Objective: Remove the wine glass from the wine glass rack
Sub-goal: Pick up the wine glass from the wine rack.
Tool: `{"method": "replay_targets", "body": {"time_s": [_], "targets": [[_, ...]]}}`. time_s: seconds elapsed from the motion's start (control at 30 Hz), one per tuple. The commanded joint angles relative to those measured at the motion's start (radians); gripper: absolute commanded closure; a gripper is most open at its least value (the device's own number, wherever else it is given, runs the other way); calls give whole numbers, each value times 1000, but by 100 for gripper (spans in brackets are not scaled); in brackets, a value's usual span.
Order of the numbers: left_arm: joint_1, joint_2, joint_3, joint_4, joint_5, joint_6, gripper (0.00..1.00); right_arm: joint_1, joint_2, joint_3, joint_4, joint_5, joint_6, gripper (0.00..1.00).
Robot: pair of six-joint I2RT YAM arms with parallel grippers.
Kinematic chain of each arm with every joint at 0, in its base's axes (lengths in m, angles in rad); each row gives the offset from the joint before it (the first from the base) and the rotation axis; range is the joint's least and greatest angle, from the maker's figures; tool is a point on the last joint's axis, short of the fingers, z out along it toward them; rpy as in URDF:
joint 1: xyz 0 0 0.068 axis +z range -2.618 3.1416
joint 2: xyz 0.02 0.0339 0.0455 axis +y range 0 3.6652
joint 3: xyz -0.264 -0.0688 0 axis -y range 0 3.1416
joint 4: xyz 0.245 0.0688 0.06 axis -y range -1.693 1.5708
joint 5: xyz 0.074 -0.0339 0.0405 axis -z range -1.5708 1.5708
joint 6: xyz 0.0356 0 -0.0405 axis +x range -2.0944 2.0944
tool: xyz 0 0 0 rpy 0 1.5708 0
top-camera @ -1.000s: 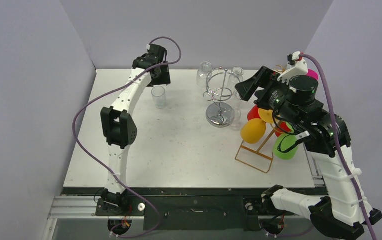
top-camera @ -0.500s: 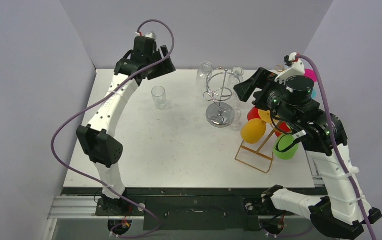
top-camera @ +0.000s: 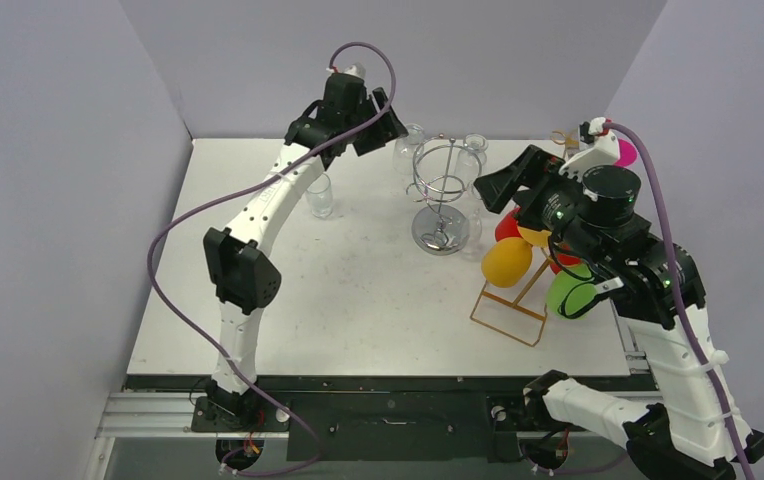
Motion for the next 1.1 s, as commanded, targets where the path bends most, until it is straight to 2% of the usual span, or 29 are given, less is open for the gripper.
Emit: {"method": "replay_targets", "body": {"time_s": [0.0,0.37,1.07], "targets": [[0,65,142,37,35,-31,42,3,-33,-6,22,29,2,19],[0,124,131,136,98,-45,53,3,-56,-11,9,34,6,19],[15,177,144,171,126,-70,64,3,-77,-27,1,44,7,20]]}}
